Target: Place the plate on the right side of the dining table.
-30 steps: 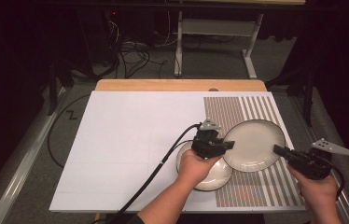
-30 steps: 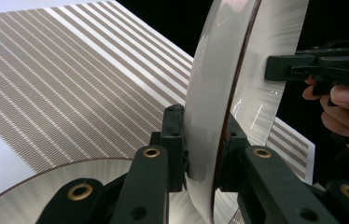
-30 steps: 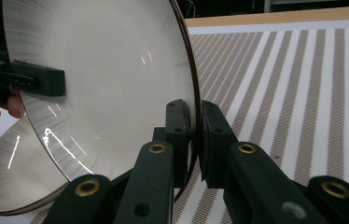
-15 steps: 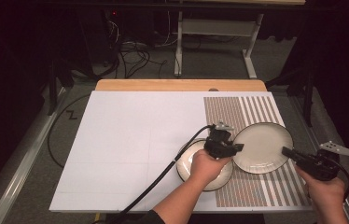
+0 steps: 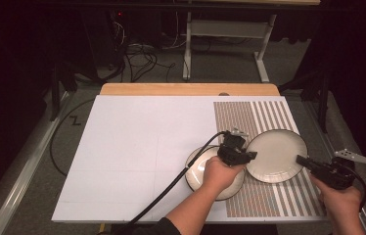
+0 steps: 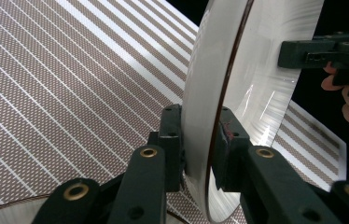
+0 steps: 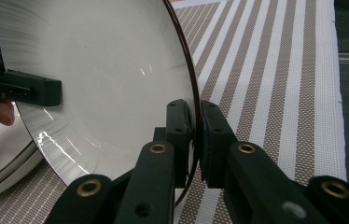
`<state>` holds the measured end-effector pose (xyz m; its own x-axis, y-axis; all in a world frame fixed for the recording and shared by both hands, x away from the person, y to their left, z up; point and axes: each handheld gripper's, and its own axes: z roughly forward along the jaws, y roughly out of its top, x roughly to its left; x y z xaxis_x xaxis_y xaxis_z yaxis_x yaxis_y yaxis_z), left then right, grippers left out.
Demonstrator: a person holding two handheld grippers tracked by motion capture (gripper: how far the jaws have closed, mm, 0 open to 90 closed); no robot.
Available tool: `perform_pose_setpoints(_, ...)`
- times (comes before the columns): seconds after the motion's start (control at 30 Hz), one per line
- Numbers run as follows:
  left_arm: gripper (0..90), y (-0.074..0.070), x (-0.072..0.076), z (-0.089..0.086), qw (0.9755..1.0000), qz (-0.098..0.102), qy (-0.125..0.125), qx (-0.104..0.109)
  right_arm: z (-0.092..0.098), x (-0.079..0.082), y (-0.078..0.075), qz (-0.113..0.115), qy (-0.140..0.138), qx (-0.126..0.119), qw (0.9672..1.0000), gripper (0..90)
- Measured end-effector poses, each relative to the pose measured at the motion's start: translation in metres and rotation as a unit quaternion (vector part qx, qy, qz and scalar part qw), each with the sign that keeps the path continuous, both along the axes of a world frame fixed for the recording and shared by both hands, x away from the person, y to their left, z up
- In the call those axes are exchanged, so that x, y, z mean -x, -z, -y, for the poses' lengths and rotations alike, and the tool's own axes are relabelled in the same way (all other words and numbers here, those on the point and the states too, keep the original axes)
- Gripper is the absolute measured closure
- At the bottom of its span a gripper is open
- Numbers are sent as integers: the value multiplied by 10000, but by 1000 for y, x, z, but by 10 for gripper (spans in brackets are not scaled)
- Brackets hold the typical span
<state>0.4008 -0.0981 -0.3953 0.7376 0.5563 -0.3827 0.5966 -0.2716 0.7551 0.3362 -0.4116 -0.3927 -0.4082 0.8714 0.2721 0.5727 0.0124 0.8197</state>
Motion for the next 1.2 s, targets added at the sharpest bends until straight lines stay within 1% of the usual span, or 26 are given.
perform_pose_setpoints(0.2,753,5,-2,2,10000,-40,-13,-85,0,-2,4,-67,10,91,9999,862)
perform_pose_setpoints(0.27,753,5,-2,2,9999,-45,-29,-92,0,-3,5,-104,35,53,9999,861)
perform_pose_setpoints(0.43,744,7,-4,2,9999,-48,-75,-132,0,-4,6,-80,28,39,10000,863)
perform_pose_setpoints(0.5,741,6,-6,2,9998,2,-141,-167,0,-4,6,-77,28,8,10000,865)
perform_pose_setpoints(0.53,739,5,-6,1,9997,2,-179,-149,1,-4,7,-85,30,-15,10000,866)
perform_pose_setpoints(0.57,726,5,-7,1,9997,-24,-199,-117,1,-4,7,-90,35,-44,9999,867)
perform_pose_setpoints(0.67,712,4,-10,0,9997,-2,-200,-154,2,-4,9,-100,47,-89,9999,867)
perform_pose_setpoints(0.77,646,4,-12,-2,9997,-22,-203,-149,2,-5,9,-97,51,-87,9999,869)
perform_pose_setpoints(0.8,625,4,-12,-3,9997,2,-207,-158,2,-5,9,-90,52,-89,9999,868)
perform_pose_setpoints(0.87,596,2,-11,-6,9995,125,-236,-144,1,-6,9,-105,89,-38,9999,865)
perform_pose_setpoints(0.97,570,-5,-8,-14,9992,289,-283,-52,0,-8,10,-121,104,-46,9999,863)
perform_pose_setpoints(1.03,553,-10,-4,-22,9984,473,-307,-37,-1,-9,9,-119,109,-14,9999,863)
perform_pose_setpoints(1.1,531,-15,1,-33,9975,630,-316,23,-3,-11,8,-112,97,19,9999,863)
perform_pose_setpoints(1.2,495,-21,10,-51,9955,876,-346,77,-6,-14,5,-115,107,75,9998,863)
